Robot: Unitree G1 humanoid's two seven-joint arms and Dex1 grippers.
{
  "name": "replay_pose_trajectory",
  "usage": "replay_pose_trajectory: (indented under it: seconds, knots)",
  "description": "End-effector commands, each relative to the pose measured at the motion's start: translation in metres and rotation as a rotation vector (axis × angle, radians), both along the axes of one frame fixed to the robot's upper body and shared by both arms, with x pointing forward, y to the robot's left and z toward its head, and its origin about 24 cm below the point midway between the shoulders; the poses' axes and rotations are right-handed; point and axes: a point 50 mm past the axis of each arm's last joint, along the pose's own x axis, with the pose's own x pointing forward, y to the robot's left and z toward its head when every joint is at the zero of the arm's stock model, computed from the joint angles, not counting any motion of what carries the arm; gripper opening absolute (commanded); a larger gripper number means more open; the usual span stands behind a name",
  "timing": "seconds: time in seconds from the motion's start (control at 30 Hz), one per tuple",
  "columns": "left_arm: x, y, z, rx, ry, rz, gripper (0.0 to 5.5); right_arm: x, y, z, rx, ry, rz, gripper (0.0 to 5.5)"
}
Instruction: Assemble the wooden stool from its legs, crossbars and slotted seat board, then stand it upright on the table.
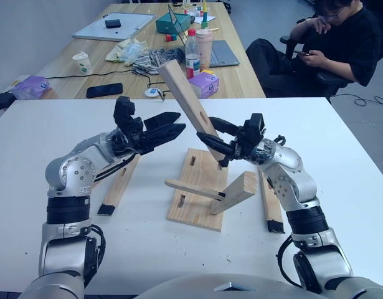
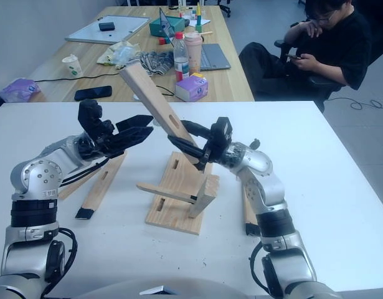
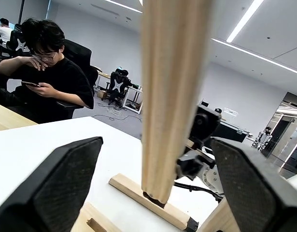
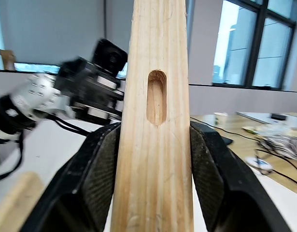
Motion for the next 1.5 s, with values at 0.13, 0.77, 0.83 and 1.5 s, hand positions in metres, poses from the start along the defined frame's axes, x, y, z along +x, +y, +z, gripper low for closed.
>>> replay_pose_trajectory:
  seconds: [0.13,0.77,0.83,1.5]
  knots:
    - [-0.003,-0.015,0.015,-0.13,-0.029,-0.115,4.09,-0.013,0.013,0.005,-0.004,0.023,0.113,2.08]
    - [-0.01,-0.007,-0.001,-0.068,-0.016,-0.135,2.24,-0.015,0.016,0.013,0.044,0.085,0.131,2.08]
    - [-0.008,-0.006,-0.002,-0.063,-0.026,-0.119,2.19,-0.014,0.016,0.013,0.052,0.117,0.126,2.08]
    - [-0.02,0.064,-0.067,0.131,0.132,0.069,2.09,0.018,-0.065,0.009,-0.136,0.132,-0.154,3.24]
